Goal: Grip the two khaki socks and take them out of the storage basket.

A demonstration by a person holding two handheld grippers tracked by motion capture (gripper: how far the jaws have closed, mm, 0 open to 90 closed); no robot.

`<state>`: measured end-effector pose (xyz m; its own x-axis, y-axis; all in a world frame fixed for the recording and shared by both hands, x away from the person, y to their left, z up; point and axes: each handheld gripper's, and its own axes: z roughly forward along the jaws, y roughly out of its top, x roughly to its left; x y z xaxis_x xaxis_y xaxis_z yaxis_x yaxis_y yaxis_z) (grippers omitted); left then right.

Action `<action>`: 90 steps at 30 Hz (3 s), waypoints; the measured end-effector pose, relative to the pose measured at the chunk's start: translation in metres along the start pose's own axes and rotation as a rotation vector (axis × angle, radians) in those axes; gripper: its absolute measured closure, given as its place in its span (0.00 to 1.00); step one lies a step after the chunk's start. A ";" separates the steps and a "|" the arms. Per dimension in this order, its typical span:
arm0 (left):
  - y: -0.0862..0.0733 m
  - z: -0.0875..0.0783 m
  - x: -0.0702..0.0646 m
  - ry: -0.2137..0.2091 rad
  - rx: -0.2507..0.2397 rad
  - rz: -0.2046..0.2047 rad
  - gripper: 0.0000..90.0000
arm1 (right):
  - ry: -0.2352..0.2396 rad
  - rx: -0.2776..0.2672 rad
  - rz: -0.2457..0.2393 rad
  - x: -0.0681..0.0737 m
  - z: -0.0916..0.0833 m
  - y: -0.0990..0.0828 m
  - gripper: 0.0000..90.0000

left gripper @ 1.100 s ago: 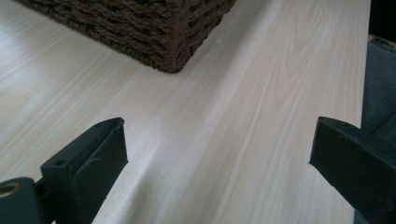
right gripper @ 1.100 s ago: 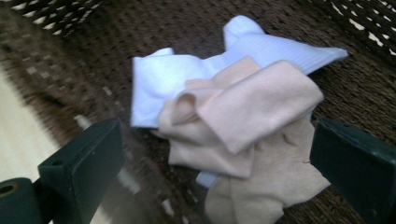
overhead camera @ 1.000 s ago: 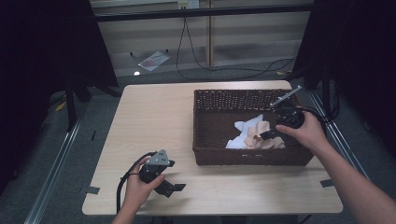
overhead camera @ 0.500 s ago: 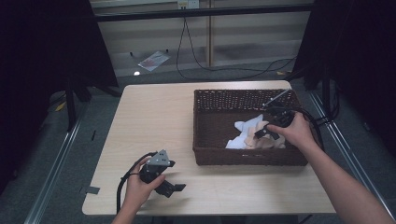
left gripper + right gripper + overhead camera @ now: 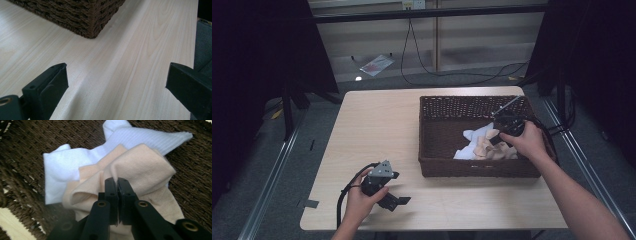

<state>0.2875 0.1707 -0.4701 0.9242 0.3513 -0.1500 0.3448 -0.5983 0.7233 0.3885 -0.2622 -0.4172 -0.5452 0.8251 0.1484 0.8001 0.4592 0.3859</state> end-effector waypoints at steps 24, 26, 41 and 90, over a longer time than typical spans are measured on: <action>0.000 0.002 0.001 -0.010 0.002 0.001 0.04 | 0.066 -0.022 -0.078 0.014 -0.090 0.013 0.99; 0.000 0.002 0.000 -0.008 -0.004 -0.004 0.04 | 0.073 -0.022 -0.085 0.016 -0.097 0.014 0.99; 0.000 0.002 0.000 -0.010 -0.001 -0.005 0.04 | 0.121 -0.055 -0.174 0.035 -0.139 0.019 0.99; 0.000 0.001 0.000 -0.015 0.004 -0.003 0.04 | 0.332 0.029 -0.431 0.099 -0.114 -0.029 0.98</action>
<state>0.2875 0.1694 -0.4709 0.9256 0.3420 -0.1622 0.3480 -0.6003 0.7200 0.2826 -0.2316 -0.3102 -0.8713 0.4141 0.2632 0.4906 0.7456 0.4510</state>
